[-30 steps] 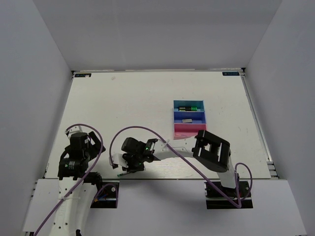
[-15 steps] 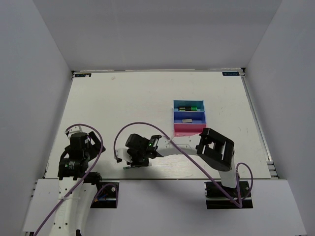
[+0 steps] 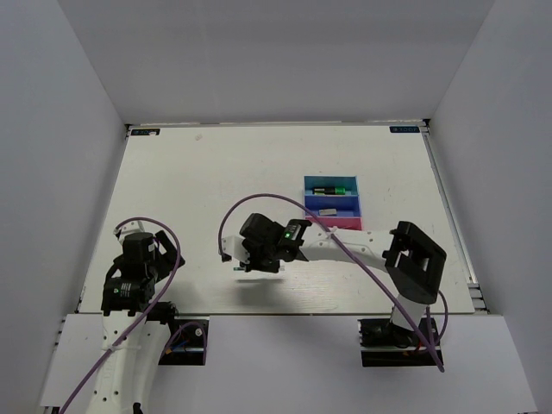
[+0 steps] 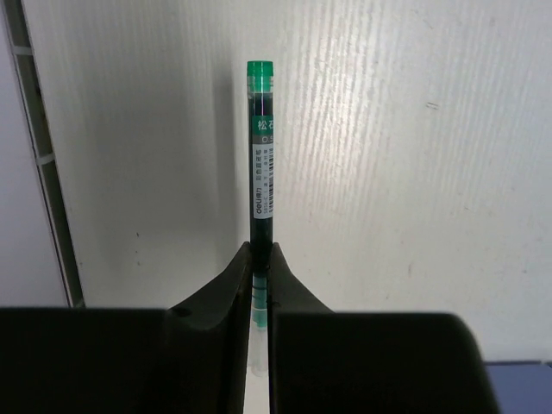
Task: Sort the stationery into containers
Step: Pick up the pen from the center of the board, then place the pen in the storage box.
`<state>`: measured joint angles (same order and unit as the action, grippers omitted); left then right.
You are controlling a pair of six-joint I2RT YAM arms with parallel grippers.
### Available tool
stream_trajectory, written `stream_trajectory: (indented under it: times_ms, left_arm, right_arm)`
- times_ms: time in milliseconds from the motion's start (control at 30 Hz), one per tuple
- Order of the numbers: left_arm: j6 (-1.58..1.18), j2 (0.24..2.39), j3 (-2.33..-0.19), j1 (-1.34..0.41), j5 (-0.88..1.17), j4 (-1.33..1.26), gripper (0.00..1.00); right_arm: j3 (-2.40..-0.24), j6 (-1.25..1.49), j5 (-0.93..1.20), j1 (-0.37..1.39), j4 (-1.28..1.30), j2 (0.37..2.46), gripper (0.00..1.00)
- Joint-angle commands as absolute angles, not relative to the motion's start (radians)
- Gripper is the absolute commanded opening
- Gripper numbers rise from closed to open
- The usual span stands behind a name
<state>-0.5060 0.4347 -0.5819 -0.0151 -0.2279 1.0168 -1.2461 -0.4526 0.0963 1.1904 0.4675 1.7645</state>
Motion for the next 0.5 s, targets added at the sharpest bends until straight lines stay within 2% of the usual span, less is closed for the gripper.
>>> stream_trajectory:
  times_ms: [0, 267, 467]
  left_arm:
    - [-0.512, 0.434, -0.578, -0.009, -0.241, 1.014, 1.00]
    - [-0.511, 0.436, -0.575, -0.009, -0.236, 1.011, 1.00]
    - [-0.508, 0.437, -0.574, -0.009, -0.229, 1.012, 1.00]
  right_arm:
    - [-1.230, -0.465, 0.066, 1.167, 0.488, 1.711, 0.00]
    - [-1.212, -0.520, -0.029, 1.089, 0.531, 1.565, 0.00]
    - [-1.120, -0.581, -0.115, 0.993, 0.549, 1.376, 0.00]
